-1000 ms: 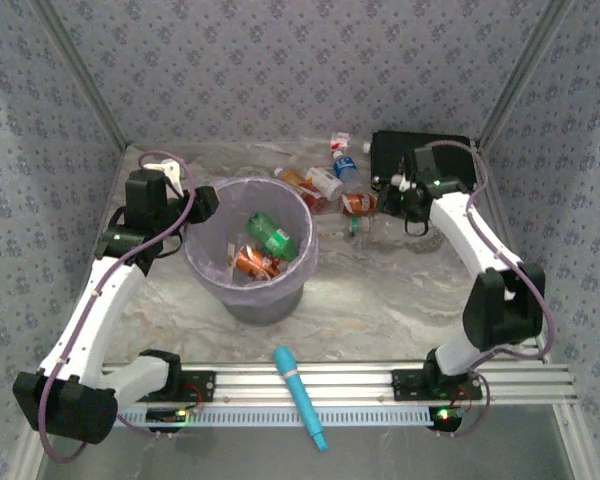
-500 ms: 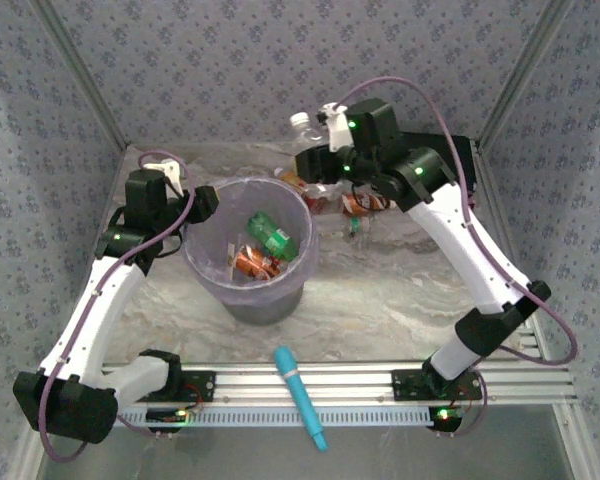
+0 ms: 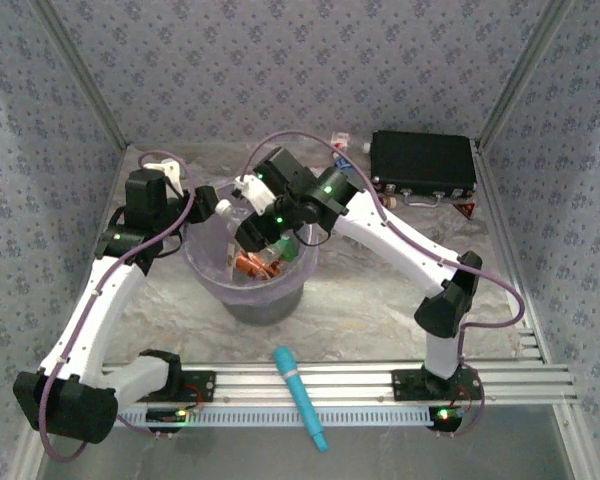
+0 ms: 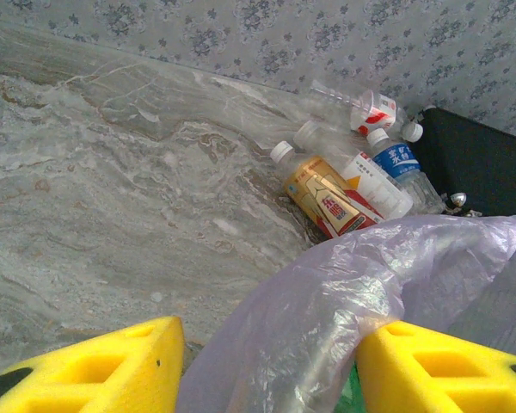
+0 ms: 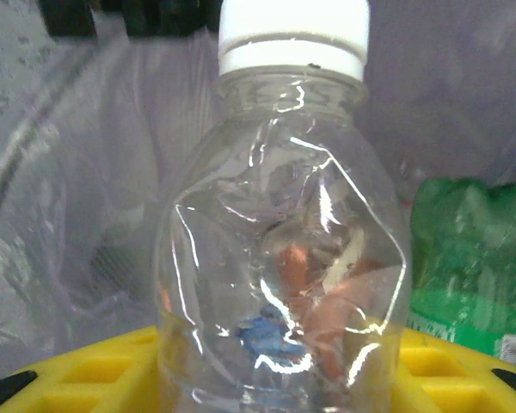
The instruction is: Put the plastic bottles in the bin
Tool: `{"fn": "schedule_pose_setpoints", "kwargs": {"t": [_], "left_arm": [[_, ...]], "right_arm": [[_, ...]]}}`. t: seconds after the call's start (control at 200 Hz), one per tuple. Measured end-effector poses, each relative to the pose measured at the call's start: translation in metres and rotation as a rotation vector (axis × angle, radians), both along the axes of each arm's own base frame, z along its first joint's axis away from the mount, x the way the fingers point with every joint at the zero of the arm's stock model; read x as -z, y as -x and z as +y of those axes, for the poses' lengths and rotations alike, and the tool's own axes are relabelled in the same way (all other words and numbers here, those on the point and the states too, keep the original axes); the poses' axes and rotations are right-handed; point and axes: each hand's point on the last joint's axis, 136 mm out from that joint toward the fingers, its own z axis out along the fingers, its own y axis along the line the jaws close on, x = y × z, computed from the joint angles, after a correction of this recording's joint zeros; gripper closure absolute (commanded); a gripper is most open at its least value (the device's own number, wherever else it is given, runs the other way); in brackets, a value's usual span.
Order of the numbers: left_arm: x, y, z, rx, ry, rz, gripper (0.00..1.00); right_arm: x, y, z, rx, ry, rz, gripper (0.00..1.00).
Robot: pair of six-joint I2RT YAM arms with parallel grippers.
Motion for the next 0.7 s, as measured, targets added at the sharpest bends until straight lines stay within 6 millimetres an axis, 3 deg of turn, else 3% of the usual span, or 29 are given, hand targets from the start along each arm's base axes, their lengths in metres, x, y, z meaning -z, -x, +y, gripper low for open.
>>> {"fn": "schedule_pose_setpoints", "kwargs": {"t": [0.24,0.375,0.5,0.595,0.7], "left_arm": [[0.000,-0.001,0.000,0.001,-0.004,0.002,0.45],[0.000,-0.001,0.000,0.002,-0.004,0.003,0.45],[0.000,-0.001,0.000,0.001,-0.005,0.005,0.45],[0.001,0.000,0.001,-0.001,-0.006,0.006,0.45],[0.001,0.000,0.001,-0.001,-0.007,0.007,0.45]], "right_arm": [[0.033,0.016,0.009,-0.045,0.057,0.081,0.48],[0.064,0.025,0.016,-0.060,0.097,0.151,0.45],[0.093,0.028,0.019,-0.053,0.136,0.213,0.32],[0.092,0.034,0.024,-0.058,0.120,0.241,0.13],[0.088,0.040,0.028,-0.079,0.112,0.239,0.05]]}}
